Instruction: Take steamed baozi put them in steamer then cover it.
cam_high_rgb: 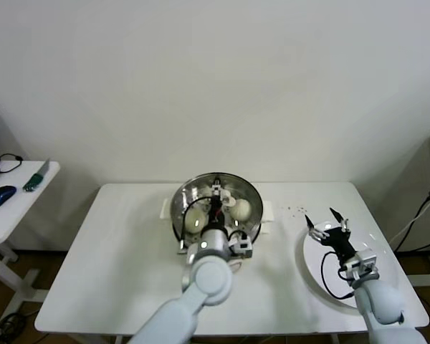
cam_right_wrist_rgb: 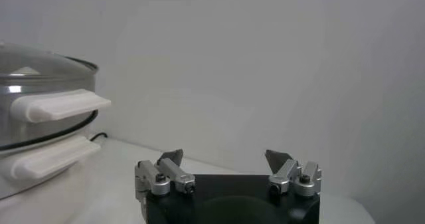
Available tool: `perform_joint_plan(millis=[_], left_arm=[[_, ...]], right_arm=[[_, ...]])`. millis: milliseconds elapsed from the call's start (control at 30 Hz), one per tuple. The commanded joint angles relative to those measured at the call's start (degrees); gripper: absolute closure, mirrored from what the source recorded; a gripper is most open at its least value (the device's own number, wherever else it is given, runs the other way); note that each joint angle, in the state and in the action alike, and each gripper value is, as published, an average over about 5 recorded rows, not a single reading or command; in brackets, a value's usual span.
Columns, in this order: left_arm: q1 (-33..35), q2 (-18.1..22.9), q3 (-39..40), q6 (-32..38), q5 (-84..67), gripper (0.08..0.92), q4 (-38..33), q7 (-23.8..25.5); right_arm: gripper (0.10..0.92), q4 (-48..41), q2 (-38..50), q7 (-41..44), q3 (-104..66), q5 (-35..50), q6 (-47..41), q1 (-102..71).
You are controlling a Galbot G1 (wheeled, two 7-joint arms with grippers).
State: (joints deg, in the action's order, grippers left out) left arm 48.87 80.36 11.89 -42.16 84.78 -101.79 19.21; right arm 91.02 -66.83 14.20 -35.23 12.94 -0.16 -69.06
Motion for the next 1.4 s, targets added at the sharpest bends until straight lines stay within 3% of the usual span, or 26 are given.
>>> perform_joint_plan(millis=[33,333,433,633,800,933,1100,1233,1400], left_arm=[[2.3,-2.7,-0.5,-2.8,-3.0,0.464,-6.7,0.2],[6.9,-6.6,-3.0,-2.8,-5.9,0.217,-12.6,0.1],[9.3,-8.6,-4.9,-1.9,-5.8,0.182,-15.8,-1.1],[13.7,-12.0,-15.1,3.1,-19.8,0.177,-23.2,-12.5],[14.7,-14.7,-25.5,10.2,-48.7,0.177,-24.9,-22.8],[21.4,-14.0,-36.2,20.5,-69.7,0.177,-24.2,-28.1],[31.9,-10.0,-46.5,32.2,-84.6,0.177,-20.7,-27.9],[36.7,-6.3,-49.0,39.3,-91.3,0.177,-16.3,-27.1],[37.3,-3.9,-49.2,42.3,-93.3,0.177,-13.1,-26.1]], right_arm=[[0.203,-0.2,-0.1,0.1,-0.2,0.9,-0.6,0.1],[0.203,-0.4,-0.1,0.2,-0.3,0.7,-0.6,0.4],[0.203,-0.4,0.1,0.3,-0.2,0.8,-0.6,0.3],[0.203,0.3,0.3,0.5,-0.5,0.9,-0.4,-0.2],[0.203,0.9,-0.6,0.5,-1.3,0.9,-0.3,-1.1],[0.203,1.5,-1.2,0.7,-1.9,1.0,-0.2,-2.2],[0.203,2.4,-1.6,1.0,-2.3,0.9,-0.1,-3.4],[0.203,2.8,-2.0,1.5,-2.4,0.8,0.6,-4.2],[0.203,3.2,-2.7,1.9,-2.6,1.3,1.9,-4.7]])
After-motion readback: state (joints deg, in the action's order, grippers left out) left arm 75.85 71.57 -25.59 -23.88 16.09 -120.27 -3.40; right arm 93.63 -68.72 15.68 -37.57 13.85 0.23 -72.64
